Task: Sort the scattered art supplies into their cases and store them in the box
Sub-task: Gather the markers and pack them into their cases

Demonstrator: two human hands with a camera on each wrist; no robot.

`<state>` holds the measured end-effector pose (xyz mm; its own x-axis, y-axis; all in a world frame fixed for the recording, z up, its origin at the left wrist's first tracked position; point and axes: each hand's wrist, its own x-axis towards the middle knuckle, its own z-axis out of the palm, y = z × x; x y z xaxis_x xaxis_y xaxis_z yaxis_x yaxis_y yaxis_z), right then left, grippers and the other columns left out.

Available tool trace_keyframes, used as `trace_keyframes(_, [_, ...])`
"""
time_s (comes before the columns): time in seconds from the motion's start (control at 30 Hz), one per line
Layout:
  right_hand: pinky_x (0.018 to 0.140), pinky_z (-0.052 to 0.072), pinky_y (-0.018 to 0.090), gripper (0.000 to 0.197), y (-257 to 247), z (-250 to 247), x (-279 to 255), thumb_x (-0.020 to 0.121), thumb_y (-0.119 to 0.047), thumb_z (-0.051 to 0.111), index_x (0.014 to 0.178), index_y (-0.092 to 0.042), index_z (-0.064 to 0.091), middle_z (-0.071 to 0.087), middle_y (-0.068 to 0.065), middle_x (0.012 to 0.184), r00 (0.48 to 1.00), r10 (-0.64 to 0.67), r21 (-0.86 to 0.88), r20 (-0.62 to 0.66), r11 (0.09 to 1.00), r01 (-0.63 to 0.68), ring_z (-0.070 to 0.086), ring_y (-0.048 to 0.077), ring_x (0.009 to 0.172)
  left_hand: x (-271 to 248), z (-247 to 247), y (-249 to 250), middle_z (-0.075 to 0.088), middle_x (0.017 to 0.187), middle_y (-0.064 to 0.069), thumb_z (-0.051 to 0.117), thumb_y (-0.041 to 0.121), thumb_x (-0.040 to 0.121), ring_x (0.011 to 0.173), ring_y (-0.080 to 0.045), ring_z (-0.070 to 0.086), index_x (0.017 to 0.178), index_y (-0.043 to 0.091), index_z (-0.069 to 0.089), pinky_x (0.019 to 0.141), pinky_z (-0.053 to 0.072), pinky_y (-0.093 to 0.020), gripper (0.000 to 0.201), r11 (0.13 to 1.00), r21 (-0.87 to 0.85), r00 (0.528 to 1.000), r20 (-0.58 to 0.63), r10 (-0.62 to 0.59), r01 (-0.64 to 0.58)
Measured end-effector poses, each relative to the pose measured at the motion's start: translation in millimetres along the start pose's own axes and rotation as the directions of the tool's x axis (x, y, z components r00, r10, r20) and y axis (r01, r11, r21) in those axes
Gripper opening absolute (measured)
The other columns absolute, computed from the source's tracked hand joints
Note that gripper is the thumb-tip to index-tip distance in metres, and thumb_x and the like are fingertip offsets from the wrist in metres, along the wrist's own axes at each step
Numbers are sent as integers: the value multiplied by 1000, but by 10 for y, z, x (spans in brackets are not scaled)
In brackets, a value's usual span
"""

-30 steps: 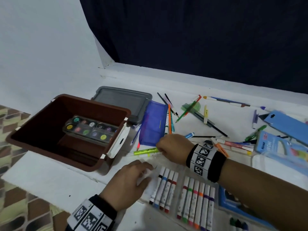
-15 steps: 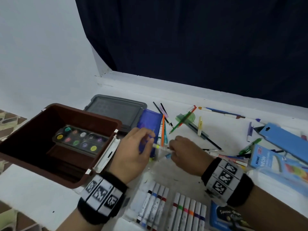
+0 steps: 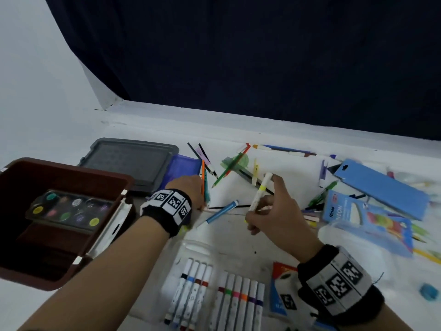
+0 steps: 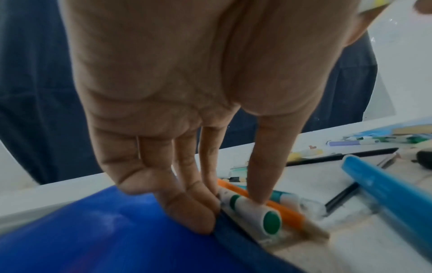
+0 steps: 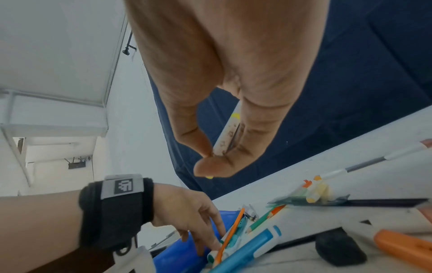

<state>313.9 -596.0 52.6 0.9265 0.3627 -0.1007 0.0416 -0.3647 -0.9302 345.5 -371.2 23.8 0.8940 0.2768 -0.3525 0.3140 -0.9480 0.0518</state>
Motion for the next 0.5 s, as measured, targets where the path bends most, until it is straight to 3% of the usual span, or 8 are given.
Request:
trace_keyframes(0.07, [62, 62, 40, 90, -5, 8, -62, 82, -1, 72, 142, -42, 19, 71, 11, 80, 1000, 15, 30, 12, 999, -16, 71, 26, 61, 24, 5, 12, 62, 119, -10, 65, 28, 88, 109, -30, 61, 104, 17, 49, 89, 51, -39, 25, 1000, 20, 1000, 1, -9, 9])
trace_keyframes(0.13, [63, 62, 41, 94, -2, 1, -66, 81, 0, 73, 142, -45, 17, 72, 12, 77, 1000, 8, 33, 14, 999, -9, 72, 26, 61, 38, 5, 31, 63, 114, -10, 67, 30, 85, 105, -30, 62, 97, 17, 45, 86, 52, -38, 28, 1000, 19, 1000, 2, -12, 12])
trace_keyframes(0.27, [67, 61, 43, 79, 8, 26, -38, 79, -6, 74, 135, -33, 25, 74, 5, 73, 999, -31, -74, 32, 997, 33, 72, 18, 63, 14, 42, 48, 63, 113, -10, 66, 35, 86, 102, -30, 63, 98, 16, 47, 77, 49, -34, 29, 1000, -14, 999, -25, -24, 23])
trace_keyframes(0.43, [61, 58, 28, 61, 3, 91, -61, 88, -9, 66, 132, -32, 31, 74, 4, 77, 998, -50, -49, 25, 997, 51, 71, 13, 66, -52, 25, -83, 59, 121, -10, 56, 46, 92, 110, -29, 59, 113, 13, 50, 85, 47, -35, 39, 994, -85, 995, -70, -68, 62])
trace_keyframes(0.5, [63, 60, 32, 58, 20, 123, -61, 89, -10, 66, 131, -34, 34, 74, 2, 79, 998, -65, -57, 19, 996, 66, 71, 12, 68, -130, -50, -143, 60, 122, -11, 53, 39, 95, 110, -30, 59, 116, 13, 53, 85, 45, -35, 34, 991, -114, 986, -143, -83, 67])
